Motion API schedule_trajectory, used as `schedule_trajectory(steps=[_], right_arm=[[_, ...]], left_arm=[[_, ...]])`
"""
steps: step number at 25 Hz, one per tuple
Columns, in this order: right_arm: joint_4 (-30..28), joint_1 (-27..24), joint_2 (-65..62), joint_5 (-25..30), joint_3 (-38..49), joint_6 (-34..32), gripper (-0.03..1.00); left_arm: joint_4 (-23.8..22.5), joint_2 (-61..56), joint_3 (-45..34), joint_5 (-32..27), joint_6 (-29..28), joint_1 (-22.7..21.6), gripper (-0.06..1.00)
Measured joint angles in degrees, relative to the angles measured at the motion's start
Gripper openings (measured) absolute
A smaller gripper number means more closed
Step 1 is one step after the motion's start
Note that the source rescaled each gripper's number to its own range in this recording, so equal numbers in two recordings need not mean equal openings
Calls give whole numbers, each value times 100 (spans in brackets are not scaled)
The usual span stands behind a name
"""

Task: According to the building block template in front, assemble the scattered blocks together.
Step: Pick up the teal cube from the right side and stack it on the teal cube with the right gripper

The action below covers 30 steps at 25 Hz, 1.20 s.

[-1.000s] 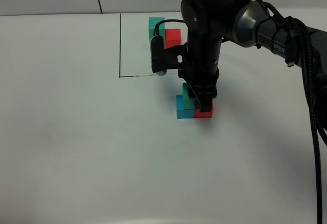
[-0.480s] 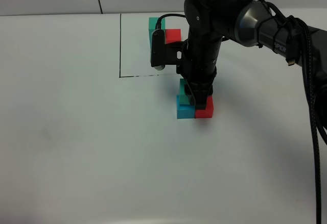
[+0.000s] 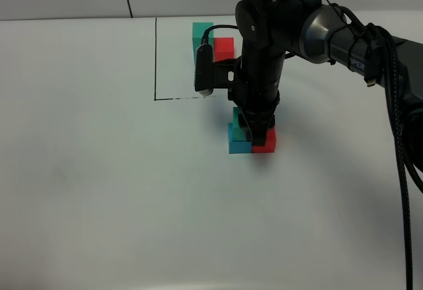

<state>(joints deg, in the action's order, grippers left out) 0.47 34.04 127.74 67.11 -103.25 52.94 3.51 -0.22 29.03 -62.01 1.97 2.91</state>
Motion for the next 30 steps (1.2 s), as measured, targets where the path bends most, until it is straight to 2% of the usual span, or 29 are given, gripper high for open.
schedule_trajectory(steps=[16,30], right_arm=[[-6,53,0,-184,0,-32,1],[-47,53,11,-76,0,129,1]], left_arm=[[0,0,0,0,0,0,77],[0,0,0,0,5,0,77]])
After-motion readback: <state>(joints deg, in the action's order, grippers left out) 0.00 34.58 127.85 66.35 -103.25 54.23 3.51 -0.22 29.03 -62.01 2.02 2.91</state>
